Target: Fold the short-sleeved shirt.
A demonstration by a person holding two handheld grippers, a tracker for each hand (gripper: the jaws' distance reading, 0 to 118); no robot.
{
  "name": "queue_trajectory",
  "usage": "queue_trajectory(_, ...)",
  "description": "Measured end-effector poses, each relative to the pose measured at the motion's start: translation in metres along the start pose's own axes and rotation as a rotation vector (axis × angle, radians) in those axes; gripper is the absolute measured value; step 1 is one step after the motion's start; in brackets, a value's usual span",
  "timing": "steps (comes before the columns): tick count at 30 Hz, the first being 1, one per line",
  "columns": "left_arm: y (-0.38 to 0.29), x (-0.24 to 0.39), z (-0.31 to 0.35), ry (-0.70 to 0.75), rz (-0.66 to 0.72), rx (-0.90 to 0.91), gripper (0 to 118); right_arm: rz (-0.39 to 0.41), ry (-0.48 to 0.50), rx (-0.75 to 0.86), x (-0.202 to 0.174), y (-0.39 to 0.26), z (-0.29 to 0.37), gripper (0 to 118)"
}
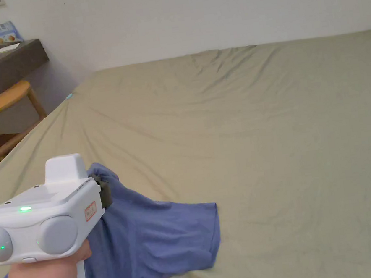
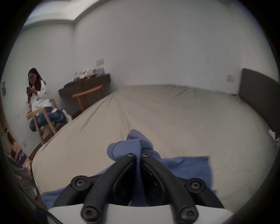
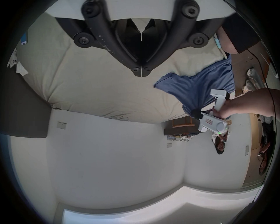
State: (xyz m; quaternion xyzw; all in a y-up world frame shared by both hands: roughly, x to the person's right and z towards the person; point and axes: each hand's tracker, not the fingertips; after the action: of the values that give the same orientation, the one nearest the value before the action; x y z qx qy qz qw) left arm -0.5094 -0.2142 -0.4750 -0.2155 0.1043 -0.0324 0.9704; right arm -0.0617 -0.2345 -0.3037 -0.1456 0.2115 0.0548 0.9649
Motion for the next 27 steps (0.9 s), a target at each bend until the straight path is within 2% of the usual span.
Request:
queue_trajectory(6,0.054,0.128,0.078,-0.305,-0.047,0.144,0,-0.032,-0.147,0.031,0.049,-0.008,0.078,1)
queue_trajectory(10,0.063,0.245,0.118,-0.504,-0.178,0.212,0,-0.068,-0.257,0.039,0.082,-0.019,0.134,1)
queue_trajectory(13,0.060,0.327,0.137,-0.660,-0.197,0.174,0,-0.068,-0.351,0.045,0.103,-0.026,0.178,1)
queue_trajectory(19,0.017,0.470,0.155,-0.891,-0.234,0.042,0,-0.121,-0.482,0.022,0.135,-0.050,0.240,1)
queue_trajectory(23,-0.039,0.546,0.136,-0.920,-0.321,-0.152,0,-0.144,-0.519,-0.001,0.145,-0.066,0.257,1)
queue_trajectory(27,-0.091,0.580,0.105,-0.860,-0.376,-0.293,0,-0.162,-0.524,-0.011,0.146,-0.075,0.261,1)
